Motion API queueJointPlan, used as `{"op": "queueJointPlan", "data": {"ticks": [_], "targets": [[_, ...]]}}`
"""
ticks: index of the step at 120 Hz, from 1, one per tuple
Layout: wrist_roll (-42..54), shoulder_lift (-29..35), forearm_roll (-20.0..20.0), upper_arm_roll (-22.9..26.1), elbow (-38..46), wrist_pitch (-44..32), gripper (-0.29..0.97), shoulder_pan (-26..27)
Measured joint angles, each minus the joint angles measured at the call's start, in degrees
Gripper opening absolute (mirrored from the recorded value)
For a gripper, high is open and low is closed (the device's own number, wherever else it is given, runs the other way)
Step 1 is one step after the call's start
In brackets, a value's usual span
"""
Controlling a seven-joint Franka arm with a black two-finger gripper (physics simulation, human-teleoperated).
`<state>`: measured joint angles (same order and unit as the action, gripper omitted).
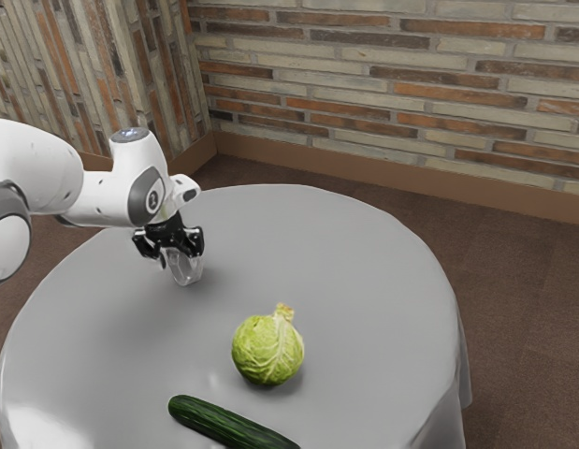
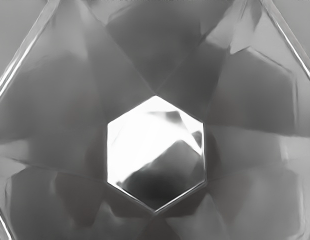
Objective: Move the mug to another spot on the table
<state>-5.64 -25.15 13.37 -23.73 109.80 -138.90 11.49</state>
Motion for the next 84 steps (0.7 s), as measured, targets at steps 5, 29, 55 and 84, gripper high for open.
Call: {"op": "queueJointPlan", "data": {"ticks": [5, 29, 55, 84], "targets": [[0.1, -0.2, 0.3, 0.0, -0.1, -0.1, 0.4, 0.0], [0.5, -0.4, 1.0, 0.0, 0.1, -0.2, 0.36, -0.1], [0.5, -0.4, 1.0, 0.0, 0.1, -0.2, 0.33, -0.1], [-0.1, -0.2, 0.5, 0.0, 0.4, -0.2, 0.28, 0.0]]}}
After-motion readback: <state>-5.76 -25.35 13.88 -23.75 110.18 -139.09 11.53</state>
